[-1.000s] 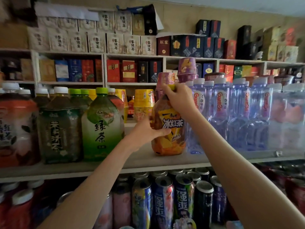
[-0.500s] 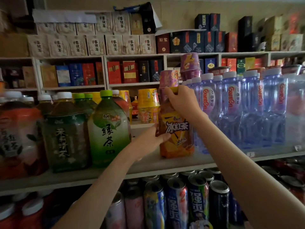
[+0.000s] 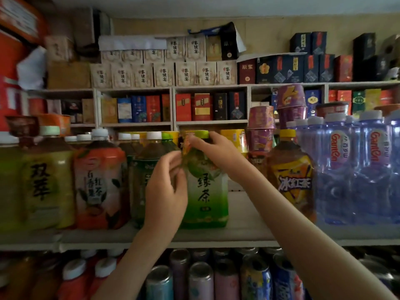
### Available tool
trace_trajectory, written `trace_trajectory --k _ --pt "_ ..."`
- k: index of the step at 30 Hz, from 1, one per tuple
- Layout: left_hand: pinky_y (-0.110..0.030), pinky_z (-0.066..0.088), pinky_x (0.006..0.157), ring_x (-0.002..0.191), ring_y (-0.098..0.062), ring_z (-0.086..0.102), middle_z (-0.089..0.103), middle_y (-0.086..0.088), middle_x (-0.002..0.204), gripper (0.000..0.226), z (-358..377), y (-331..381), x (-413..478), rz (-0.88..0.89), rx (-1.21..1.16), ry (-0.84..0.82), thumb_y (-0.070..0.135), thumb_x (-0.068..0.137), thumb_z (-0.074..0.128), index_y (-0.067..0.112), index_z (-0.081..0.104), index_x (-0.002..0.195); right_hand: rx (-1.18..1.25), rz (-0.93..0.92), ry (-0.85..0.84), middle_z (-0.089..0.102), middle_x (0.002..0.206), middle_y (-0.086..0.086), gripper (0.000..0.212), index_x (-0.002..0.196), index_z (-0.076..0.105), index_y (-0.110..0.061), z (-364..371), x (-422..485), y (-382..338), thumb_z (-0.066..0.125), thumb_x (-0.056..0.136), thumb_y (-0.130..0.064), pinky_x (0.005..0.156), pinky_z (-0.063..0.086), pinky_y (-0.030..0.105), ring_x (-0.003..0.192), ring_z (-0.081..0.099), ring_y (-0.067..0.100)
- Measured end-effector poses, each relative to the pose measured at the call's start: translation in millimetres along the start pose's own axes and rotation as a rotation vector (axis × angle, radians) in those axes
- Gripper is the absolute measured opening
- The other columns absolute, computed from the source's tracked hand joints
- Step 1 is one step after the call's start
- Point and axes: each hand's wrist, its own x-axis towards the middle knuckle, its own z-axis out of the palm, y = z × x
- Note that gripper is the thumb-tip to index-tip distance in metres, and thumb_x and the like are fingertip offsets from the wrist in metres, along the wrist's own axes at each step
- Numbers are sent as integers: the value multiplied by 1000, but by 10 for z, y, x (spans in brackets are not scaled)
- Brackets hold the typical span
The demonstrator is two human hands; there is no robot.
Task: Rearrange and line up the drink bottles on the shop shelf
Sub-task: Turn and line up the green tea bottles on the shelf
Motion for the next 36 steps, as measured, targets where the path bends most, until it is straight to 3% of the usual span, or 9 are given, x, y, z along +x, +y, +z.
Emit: trace_trajectory --k 3,9,13,19,22,24,26,29,36 --pt "-5 40 92 110 6 55 59 12 116 34 -144 -145 12 -81 -120 -56 -1 92 53 20 54 119 31 -34 84 68 84 -3 33 98 62 -20 89 63 62 58 86 -51 65 60 33 72 68 9" --pt "-12 42 96 116 10 50 57 19 124 36 -304 -250 91 -235 -313 -262 9 95 52 33 51 122 -12 -102 324 66 69 -4 32 84 65 -17 85 -26 54 58 87 -48 49 52 21 61 65 9" --pt "-5 38 94 121 11 45 51 17 131 43 -327 -276 92 -249 -358 -338 7 92 55 31 47 127 11 -98 488 67 73 4 32 83 66 -15 -2 -146 36 58 87 -46 60 56 35 66 65 21" --pt "0 38 85 109 23 45 50 33 117 46 -222 -194 148 -267 -407 -430 31 80 69 45 45 116 86 -165 580 66 71 -5 25 94 68 -23 -214 -257 -166 59 88 -45 53 51 20 62 63 5" --pt "-12 48 84 106 13 53 56 30 113 57 -133 -92 220 -302 -409 -511 55 65 72 45 45 114 130 -163 546 67 70 -5 23 83 68 -25 -345 -293 -364 60 86 -47 53 53 17 63 65 4" --pt "-28 52 90 104 1 59 61 20 114 64 -81 -1 279 -349 -443 -578 62 60 76 45 45 113 179 -152 483 70 74 2 27 78 68 -23 -385 -337 -487 62 84 -49 63 59 30 70 69 16" --pt "-33 54 86 97 -4 65 66 16 106 67 -64 81 298 -353 -484 -610 63 55 75 44 46 112 228 -148 406 71 79 10 31 78 68 -18 -376 -408 -587 63 83 -49 70 59 42 73 70 24" --pt "-24 55 75 88 -4 67 68 18 97 59 -136 180 233 -280 -462 -528 64 58 71 40 51 109 259 -138 308 70 77 13 33 79 66 -13 -319 -497 -678 62 85 -45 66 60 40 70 70 25" --pt "-50 54 85 93 -23 69 71 -3 103 64 -467 175 20 -488 -571 -435 53 59 76 24 60 113 271 -109 80 72 83 6 29 90 63 -20 -85 -530 -723 61 85 -49 72 59 39 73 71 19"
